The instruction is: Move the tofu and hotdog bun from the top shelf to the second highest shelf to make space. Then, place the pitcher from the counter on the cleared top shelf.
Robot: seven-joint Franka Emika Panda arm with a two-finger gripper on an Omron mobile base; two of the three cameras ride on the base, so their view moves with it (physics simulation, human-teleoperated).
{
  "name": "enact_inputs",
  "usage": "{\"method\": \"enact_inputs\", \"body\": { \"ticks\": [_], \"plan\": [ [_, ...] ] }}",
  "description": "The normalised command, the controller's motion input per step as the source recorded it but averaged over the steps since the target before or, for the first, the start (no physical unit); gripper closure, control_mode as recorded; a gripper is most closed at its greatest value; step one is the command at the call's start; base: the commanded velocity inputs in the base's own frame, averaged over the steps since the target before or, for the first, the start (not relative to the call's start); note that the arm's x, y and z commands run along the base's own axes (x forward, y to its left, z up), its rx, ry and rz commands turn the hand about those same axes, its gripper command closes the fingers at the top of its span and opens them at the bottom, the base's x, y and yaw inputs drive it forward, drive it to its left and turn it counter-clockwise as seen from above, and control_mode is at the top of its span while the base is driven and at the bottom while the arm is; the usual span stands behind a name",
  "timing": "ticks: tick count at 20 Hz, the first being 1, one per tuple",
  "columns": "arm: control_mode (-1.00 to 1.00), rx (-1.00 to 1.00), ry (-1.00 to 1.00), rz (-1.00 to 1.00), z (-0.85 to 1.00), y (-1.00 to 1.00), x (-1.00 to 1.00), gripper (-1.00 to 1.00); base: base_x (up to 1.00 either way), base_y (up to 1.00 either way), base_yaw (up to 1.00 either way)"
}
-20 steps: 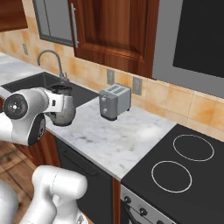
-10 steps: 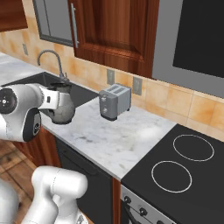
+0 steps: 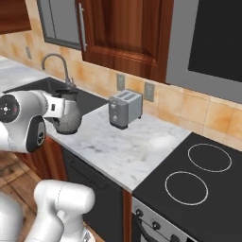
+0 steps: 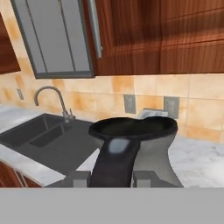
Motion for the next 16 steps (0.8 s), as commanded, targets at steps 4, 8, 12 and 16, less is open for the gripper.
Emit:
{"method": "enact_inputs", "body": {
  "ticks": [4,8,12,16],
  "plan": [
    [1.00,0.00,0.00,0.00,0.00,0.00,0.00,1.00,-0.95,0.00,0.00],
    [1.00,0.00,0.00,0.00,0.00,0.00,0.00,1.00,-1.00,0.00,-0.01],
    [1.00,0.00,0.00,0.00,0.00,0.00,0.00,1.00,-1.00,-0.01,-0.09],
    [1.00,0.00,0.00,0.00,0.00,0.00,0.00,1.00,-0.97,-0.16,-0.26]
  ]
}}
